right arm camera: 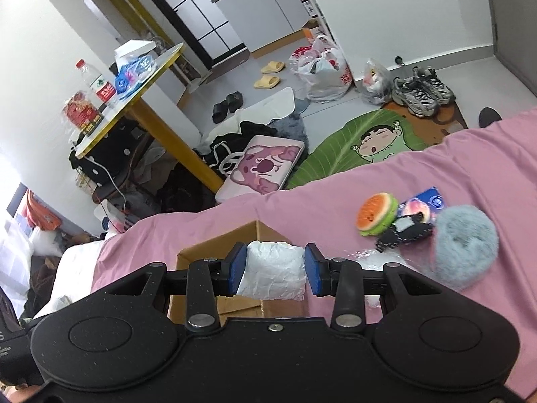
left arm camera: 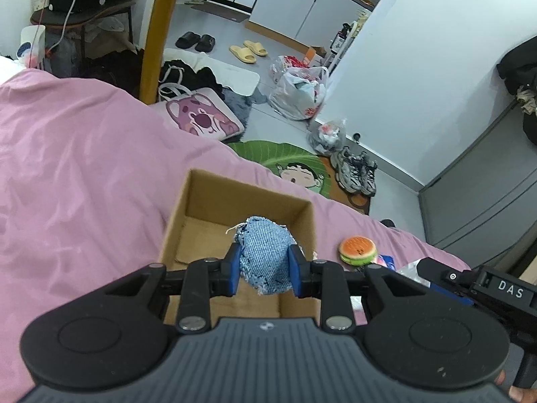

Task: Organize soft objects
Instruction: 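Carry the denim pouch in the left gripper over the box while the right carries the white cloth, then open the left gripper to drop the pouch in the box while the right drops the cloth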

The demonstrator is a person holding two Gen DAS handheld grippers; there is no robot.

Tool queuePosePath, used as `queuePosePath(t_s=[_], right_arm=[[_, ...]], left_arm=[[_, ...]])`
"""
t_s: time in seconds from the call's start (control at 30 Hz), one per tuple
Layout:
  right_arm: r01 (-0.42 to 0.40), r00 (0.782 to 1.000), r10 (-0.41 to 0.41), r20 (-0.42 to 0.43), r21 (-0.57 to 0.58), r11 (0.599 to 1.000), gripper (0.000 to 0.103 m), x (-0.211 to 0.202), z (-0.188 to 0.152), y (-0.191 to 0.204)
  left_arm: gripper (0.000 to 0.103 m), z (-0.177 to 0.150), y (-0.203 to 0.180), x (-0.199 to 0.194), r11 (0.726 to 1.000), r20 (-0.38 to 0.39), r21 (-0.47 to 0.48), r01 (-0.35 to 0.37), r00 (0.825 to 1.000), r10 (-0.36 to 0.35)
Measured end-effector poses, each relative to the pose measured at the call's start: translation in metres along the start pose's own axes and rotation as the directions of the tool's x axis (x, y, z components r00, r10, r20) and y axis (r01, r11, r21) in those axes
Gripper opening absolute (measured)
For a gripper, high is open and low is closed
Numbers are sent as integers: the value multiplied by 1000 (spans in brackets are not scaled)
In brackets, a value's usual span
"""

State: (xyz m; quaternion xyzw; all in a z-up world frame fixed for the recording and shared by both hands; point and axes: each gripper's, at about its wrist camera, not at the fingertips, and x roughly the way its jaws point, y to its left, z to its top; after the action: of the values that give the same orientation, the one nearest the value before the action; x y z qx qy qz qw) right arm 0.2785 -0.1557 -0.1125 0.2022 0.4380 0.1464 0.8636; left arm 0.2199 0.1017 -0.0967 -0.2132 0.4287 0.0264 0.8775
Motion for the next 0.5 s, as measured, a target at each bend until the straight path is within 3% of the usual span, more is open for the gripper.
queuePosePath(t_s=[0.5], right_arm=[[26, 999, -30, -39, -95, 995, 38, 37, 3, 41]], left_arm=[[29, 28, 20, 42, 997, -56, 22, -69, 996, 70]])
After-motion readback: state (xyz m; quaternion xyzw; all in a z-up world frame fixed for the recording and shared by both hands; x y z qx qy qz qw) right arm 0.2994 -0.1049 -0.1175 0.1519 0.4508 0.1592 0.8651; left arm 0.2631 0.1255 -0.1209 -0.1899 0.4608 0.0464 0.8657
